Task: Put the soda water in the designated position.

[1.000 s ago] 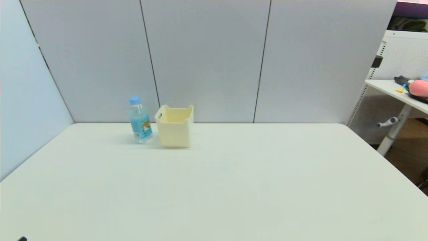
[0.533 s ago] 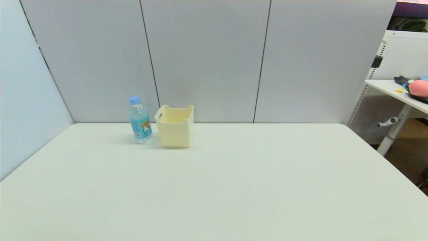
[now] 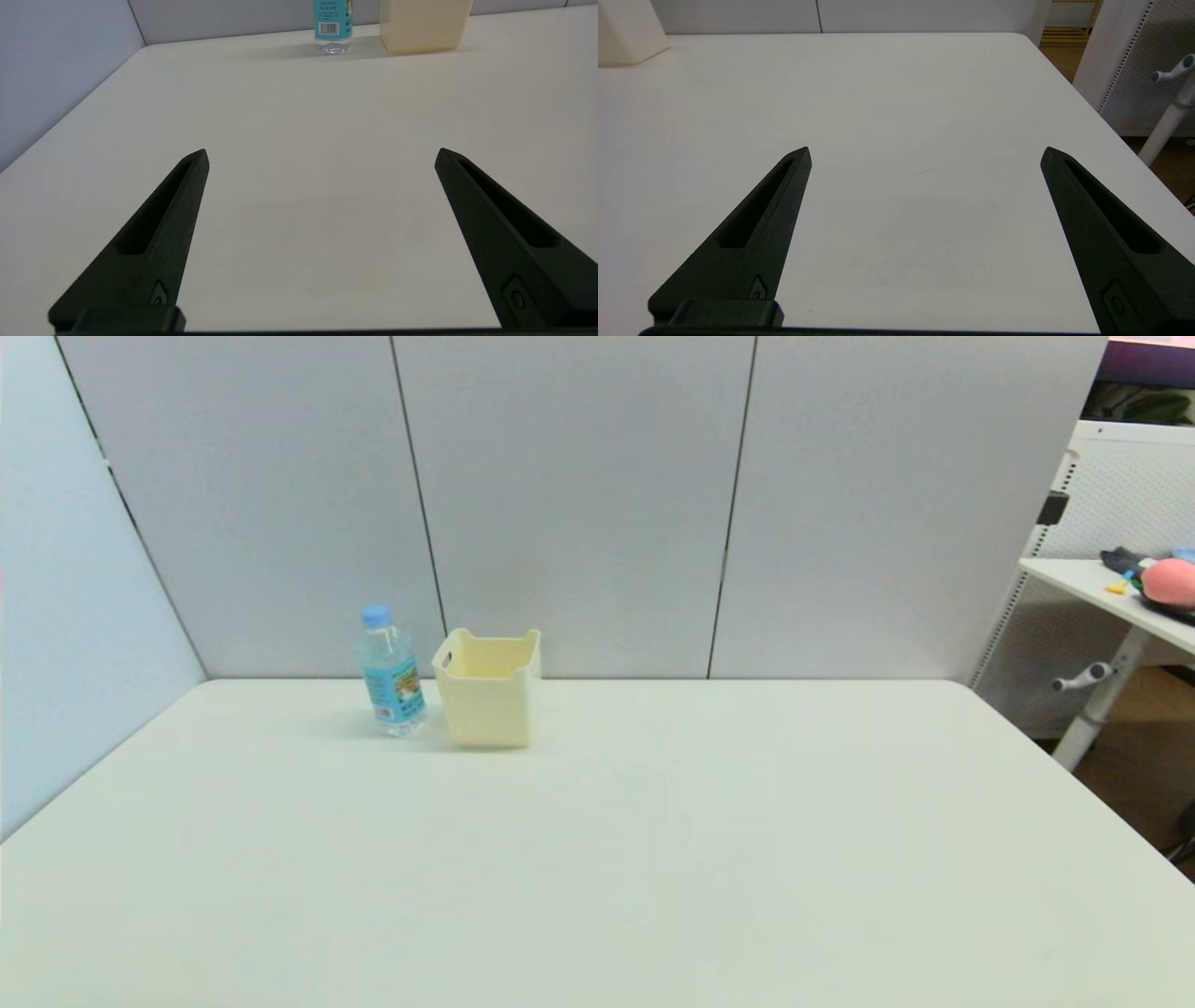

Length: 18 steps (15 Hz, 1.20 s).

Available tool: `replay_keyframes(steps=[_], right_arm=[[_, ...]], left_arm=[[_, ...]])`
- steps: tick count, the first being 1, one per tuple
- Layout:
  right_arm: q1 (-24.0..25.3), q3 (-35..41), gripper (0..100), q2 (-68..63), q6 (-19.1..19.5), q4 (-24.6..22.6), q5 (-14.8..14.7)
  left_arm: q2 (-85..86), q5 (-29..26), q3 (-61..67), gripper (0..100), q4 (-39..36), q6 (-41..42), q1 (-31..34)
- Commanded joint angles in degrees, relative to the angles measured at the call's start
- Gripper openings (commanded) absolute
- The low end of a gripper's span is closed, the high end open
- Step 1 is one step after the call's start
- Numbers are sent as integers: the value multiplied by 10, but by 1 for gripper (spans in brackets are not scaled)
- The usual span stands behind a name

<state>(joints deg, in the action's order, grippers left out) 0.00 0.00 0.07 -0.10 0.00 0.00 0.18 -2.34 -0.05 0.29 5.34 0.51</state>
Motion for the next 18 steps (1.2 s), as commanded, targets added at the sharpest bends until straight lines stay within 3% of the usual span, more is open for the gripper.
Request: replay_keyframes(steps=[1,18], right_arm=[[0,0,100,-1,0,0,0],[0,0,100,-1,0,0,0]], left_arm=[[-2,6,0,100,-1,-36,0],[-2,22,0,100,-2,-50,0]])
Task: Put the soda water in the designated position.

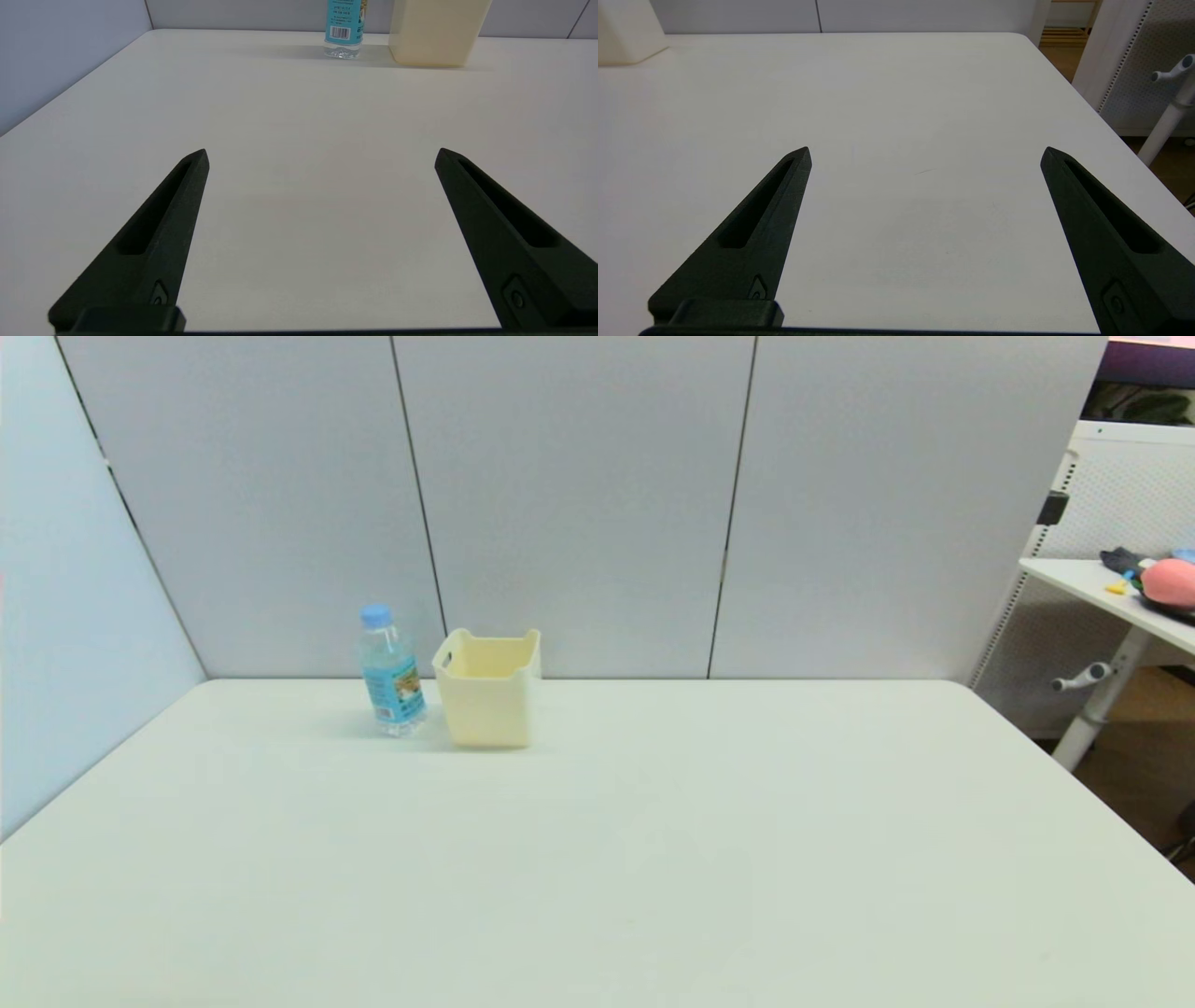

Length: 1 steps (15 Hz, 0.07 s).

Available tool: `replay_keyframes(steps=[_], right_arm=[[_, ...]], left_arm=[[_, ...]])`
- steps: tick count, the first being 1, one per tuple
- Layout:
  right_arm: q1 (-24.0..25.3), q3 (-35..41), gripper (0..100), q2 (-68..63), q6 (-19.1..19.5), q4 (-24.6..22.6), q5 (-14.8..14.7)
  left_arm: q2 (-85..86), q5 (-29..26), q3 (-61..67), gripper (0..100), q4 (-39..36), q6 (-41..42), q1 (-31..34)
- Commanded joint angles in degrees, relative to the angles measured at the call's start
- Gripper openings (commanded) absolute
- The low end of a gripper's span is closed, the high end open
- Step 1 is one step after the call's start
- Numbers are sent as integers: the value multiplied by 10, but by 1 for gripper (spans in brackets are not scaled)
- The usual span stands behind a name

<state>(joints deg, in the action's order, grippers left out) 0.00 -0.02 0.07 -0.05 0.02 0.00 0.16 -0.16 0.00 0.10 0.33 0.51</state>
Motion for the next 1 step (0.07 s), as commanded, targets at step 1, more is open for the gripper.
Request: replay_keyframes(steps=[1], right_arm=[[0,0,100,-1,0,0,0]], left_arm=[[-2,0,0,100,0,0,0]])
